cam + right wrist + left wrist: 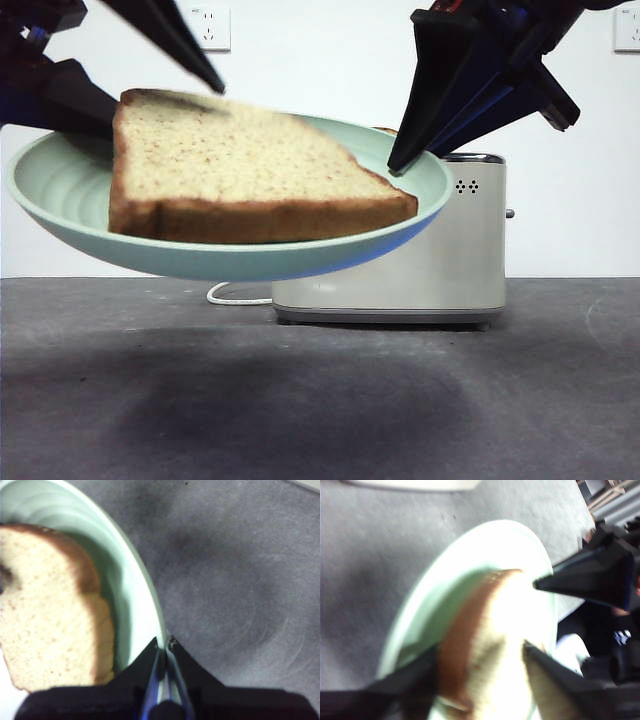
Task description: Take the bread from the toaster,put the bread on the plate,put the plate on the table
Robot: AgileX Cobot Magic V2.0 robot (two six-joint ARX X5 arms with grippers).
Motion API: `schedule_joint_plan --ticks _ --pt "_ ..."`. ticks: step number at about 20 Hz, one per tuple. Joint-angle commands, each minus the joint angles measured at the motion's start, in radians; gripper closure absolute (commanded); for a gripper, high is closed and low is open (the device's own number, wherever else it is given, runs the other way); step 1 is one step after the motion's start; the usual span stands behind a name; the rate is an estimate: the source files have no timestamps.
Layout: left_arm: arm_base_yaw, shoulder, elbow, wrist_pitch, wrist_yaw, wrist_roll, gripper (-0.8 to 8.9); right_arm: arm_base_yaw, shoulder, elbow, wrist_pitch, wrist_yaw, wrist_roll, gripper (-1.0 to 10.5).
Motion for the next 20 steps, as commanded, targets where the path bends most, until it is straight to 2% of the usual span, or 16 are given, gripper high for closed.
schedule_joint_plan --ticks 1,4,7,12,20 --pt "-0.001 0.002 0.031 0.002 0.006 0.022 3.65 0.005 -0.005 0.000 0.002 -0.019 0.013 9.6" --pt "-0.001 0.002 0.074 -0.029 0.002 0.024 3.66 0.005 -0.008 0.000 -0.021 -0.019 0.013 9.6" --pt "-0.001 0.002 0.123 -0.121 0.001 0.076 3.67 0.005 -0.010 0.000 -0.023 -0.019 0.013 9.6" --pt "-0.001 0.002 0.204 -0.259 0.005 0.109 3.68 0.005 -0.014 0.000 -0.024 -0.019 0.014 9.6" --pt "-0.001 0.000 0.451 -0.402 -0.003 0.227 3.77 0.005 -0.025 0.000 -0.031 -0.019 0.014 9.6"
